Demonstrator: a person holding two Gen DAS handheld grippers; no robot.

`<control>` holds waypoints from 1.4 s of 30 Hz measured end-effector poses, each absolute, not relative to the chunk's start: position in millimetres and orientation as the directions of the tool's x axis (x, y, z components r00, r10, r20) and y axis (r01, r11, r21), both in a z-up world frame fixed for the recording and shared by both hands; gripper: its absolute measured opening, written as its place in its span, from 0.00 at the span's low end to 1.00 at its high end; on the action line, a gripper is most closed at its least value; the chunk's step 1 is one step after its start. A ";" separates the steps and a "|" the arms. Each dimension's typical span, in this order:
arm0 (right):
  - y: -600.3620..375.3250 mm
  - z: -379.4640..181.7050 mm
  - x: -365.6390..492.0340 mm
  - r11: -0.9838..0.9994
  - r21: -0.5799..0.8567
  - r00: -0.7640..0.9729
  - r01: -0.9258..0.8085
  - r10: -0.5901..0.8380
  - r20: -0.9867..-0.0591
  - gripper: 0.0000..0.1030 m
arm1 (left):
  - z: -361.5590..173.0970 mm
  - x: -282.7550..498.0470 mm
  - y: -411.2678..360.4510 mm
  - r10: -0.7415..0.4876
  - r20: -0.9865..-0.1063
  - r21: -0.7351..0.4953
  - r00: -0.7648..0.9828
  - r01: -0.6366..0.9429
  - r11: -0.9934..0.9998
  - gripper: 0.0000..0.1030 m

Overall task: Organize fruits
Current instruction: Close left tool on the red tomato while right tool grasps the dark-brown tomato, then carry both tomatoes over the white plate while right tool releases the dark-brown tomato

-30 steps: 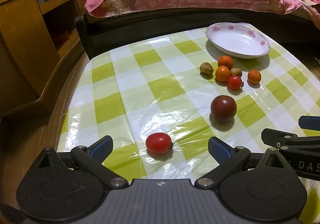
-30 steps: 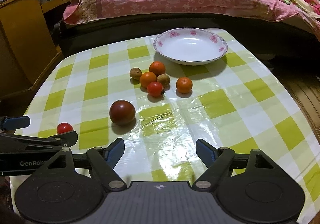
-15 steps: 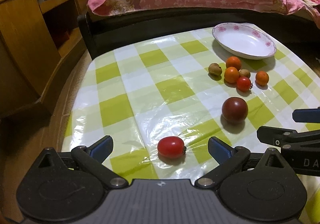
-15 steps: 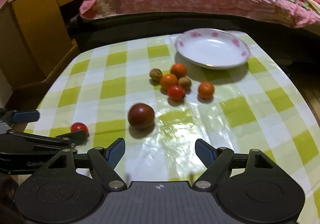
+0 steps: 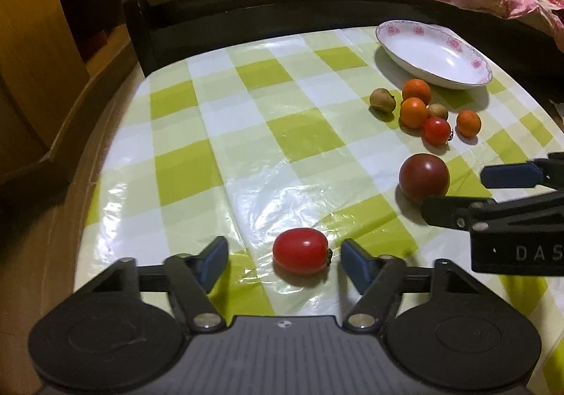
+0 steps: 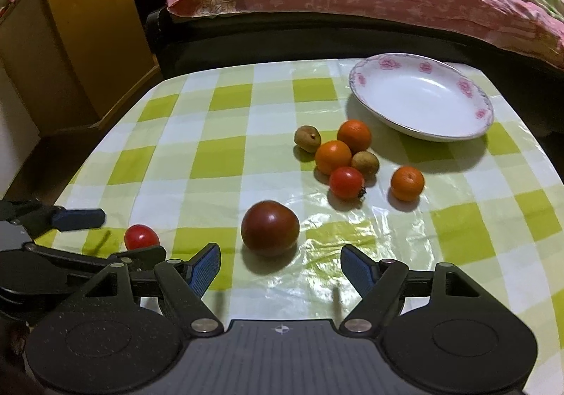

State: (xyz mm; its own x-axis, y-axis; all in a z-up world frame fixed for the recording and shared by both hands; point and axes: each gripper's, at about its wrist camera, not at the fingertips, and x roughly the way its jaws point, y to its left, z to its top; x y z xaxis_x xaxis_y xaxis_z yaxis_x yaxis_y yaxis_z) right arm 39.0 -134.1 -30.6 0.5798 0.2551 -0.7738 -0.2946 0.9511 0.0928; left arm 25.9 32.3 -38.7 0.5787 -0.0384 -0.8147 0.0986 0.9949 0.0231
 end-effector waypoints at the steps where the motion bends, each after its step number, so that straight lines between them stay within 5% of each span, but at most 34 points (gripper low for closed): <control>1: -133.6 -31.0 41.0 0.949 0.096 0.578 -0.302 0.262 -0.773 0.67 | -39.6 26.6 32.1 -0.043 -0.817 0.017 0.575 0.098 0.995 0.66; 7: -130.1 -35.4 48.7 0.934 0.102 0.563 -0.344 0.292 -0.773 0.61 | -42.3 27.0 27.1 -0.048 -0.816 0.030 0.577 0.124 0.992 0.54; 12: -127.3 -42.3 54.2 0.929 0.099 0.543 -0.357 0.292 -0.787 0.46 | -42.5 25.6 29.1 -0.082 -0.811 0.001 0.579 0.141 0.990 0.44; 19: -125.7 -47.6 58.6 0.920 0.107 0.529 -0.376 0.308 -0.791 0.34 | -43.6 26.1 26.3 -0.078 -0.809 0.014 0.583 0.151 0.988 0.43; 42: -171.3 -30.2 39.5 0.943 0.147 0.564 -0.297 0.298 -0.771 0.31 | -22.2 49.1 -18.3 -0.172 -0.797 -0.013 0.579 0.268 0.963 0.42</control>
